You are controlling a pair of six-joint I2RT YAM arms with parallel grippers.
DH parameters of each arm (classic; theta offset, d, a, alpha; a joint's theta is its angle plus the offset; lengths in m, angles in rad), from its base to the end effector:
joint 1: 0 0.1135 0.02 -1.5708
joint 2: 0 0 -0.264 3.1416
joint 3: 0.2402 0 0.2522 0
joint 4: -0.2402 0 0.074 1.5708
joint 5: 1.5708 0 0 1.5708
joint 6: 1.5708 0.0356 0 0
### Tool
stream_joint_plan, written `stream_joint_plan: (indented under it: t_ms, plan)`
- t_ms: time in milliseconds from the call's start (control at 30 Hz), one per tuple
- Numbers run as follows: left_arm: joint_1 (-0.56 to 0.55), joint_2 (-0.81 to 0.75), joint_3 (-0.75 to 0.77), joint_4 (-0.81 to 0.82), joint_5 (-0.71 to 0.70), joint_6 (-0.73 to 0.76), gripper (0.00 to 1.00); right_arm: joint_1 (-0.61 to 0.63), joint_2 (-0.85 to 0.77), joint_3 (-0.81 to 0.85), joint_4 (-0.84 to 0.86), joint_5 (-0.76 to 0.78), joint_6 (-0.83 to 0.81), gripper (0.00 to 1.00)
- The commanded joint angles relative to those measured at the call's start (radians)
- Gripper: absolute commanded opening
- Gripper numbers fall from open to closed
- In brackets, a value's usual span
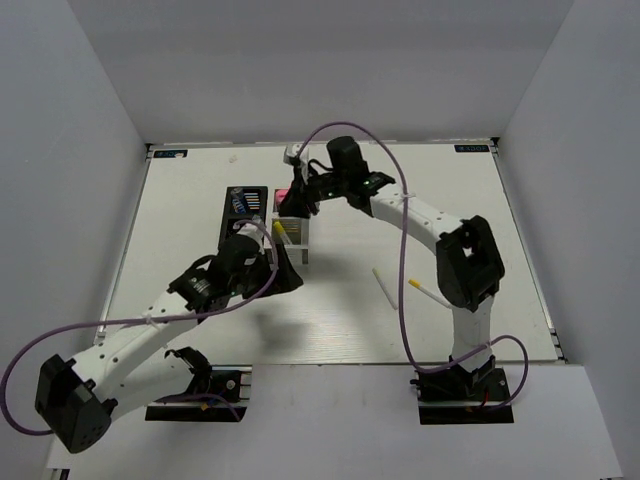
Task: Sort the stationery into containers
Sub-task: Place the pen in the storage box, then pick up the pen from the center of the board.
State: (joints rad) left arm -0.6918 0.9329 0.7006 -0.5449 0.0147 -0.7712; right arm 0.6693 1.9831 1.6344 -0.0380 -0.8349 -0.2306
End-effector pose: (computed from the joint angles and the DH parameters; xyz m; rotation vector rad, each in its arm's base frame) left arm 0.1484 -0.1236 0.2507 -0.0904 2.4674 -0.7046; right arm 0.3500 0.3105 0.2911 -1.3347 1.4622 1.0989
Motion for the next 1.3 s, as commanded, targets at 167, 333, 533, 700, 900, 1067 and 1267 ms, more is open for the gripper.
stream_joint_plan:
  t_ms: [167,333,533,700,900,1067,1267]
  plan:
    - [-0.139,0.292,0.238,0.126,-0.004,-0.053,0.99,-0.190,-0.288,-0.011,-0.221,0.487,0.121,0.00]
    - [-0.225,0.539,0.428,0.114,-0.079,-0.109,0.99,-0.321,-0.446,-0.240,-0.312,0.660,0.106,0.00]
    - [-0.290,0.861,0.698,-0.071,-0.130,-0.259,0.99,-0.453,-0.650,-0.473,-0.370,0.660,0.103,0.20]
    - [-0.344,1.009,0.870,-0.141,-0.176,-0.304,0.95,-0.513,-0.727,-0.588,-0.369,0.646,0.119,0.20]
    - [-0.353,1.118,0.997,-0.178,-0.194,-0.378,0.70,-0.570,-0.786,-0.659,-0.365,0.600,0.139,0.20]
    - [-0.353,1.251,1.162,-0.285,-0.194,-0.387,0.51,-0.602,-0.810,-0.685,-0.372,0.571,0.140,0.20]
    - [-0.353,1.298,1.211,-0.340,-0.182,-0.387,0.47,-0.634,-0.819,-0.691,-0.369,0.543,0.136,0.20]
